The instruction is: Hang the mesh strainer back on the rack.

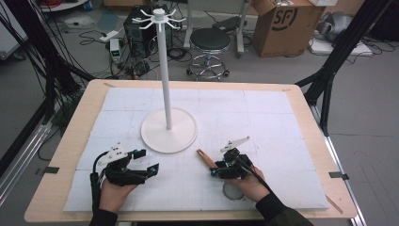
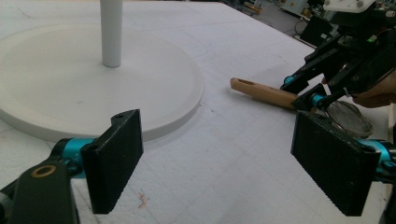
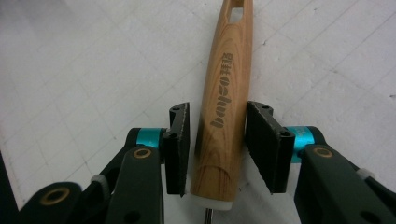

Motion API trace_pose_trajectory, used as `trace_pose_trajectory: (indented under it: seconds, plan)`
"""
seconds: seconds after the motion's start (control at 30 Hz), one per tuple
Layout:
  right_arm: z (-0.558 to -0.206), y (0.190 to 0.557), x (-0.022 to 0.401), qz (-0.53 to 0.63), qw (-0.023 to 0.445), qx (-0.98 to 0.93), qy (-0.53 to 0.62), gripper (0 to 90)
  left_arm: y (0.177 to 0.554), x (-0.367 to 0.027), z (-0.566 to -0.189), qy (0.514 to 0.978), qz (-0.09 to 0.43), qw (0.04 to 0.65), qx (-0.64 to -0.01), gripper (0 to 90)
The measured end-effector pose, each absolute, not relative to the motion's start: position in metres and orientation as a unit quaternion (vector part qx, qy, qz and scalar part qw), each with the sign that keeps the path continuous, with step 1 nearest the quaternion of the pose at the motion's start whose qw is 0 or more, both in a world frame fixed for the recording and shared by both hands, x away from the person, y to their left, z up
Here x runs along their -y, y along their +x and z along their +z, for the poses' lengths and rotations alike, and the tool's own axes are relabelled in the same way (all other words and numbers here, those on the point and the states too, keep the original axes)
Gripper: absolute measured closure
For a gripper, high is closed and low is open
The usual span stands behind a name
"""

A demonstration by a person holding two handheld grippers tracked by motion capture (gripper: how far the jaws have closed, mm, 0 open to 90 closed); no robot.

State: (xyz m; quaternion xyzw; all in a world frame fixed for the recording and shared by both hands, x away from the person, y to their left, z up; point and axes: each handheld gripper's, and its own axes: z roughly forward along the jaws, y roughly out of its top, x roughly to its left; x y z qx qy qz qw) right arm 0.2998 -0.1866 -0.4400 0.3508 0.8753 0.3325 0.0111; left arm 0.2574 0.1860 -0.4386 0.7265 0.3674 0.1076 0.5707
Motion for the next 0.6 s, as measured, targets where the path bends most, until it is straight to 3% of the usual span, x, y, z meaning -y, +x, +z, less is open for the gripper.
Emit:
trace_pose_trajectory:
  seconds: [0.6]
  plan:
    - [-0.426, 0.305, 0.155, 0.21, 0.041, -0.917, 0.336, 63.2, 0.257, -0.184, -0.439, 0.728, 0.105, 0.571, -0.364, 17.2]
